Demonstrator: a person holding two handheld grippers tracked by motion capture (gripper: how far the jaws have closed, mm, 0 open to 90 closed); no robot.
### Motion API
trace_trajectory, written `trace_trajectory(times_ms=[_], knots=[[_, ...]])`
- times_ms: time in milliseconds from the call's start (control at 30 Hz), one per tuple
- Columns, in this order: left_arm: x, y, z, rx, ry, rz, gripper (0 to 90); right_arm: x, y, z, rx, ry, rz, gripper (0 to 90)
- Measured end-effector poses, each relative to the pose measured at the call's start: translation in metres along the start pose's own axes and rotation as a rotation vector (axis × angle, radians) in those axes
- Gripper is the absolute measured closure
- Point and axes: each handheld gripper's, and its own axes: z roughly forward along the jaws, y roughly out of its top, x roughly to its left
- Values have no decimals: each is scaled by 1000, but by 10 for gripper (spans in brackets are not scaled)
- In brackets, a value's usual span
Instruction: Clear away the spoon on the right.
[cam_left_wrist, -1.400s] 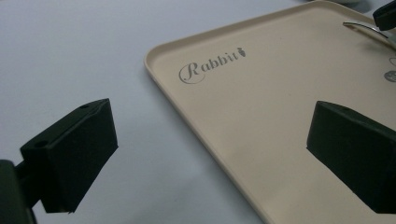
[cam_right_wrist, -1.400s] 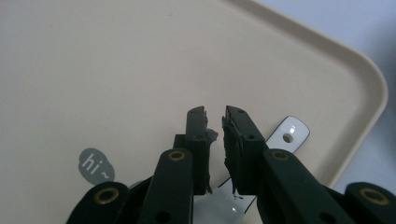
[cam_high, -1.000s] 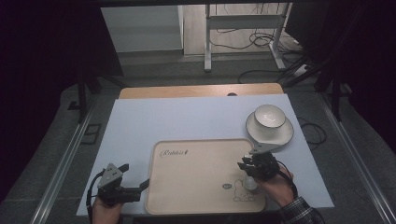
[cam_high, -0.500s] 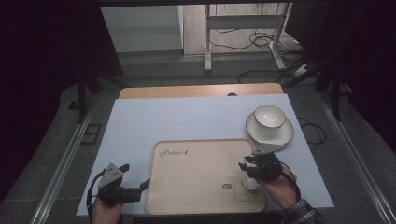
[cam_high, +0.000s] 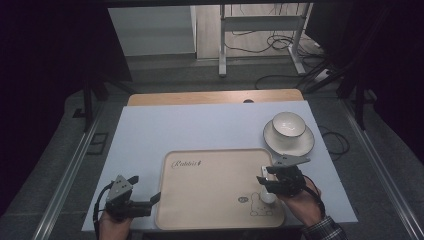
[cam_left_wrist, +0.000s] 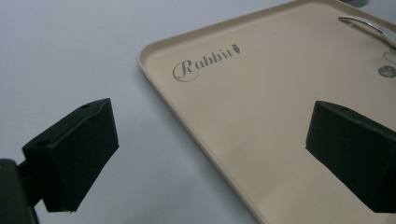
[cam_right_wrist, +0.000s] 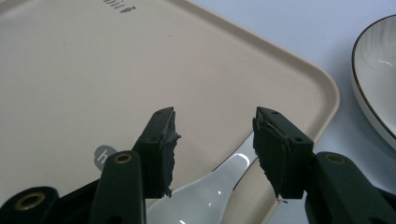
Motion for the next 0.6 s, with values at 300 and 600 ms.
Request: trace_trajectory(times_ms=[300, 600], knots=[[0, 0, 0, 0, 1, 0, 21, 1, -1, -7, -16, -11, -4, 436], [0, 0, 0, 0, 0, -4, 21, 1, -5, -14, -43, -30, -2, 355]])
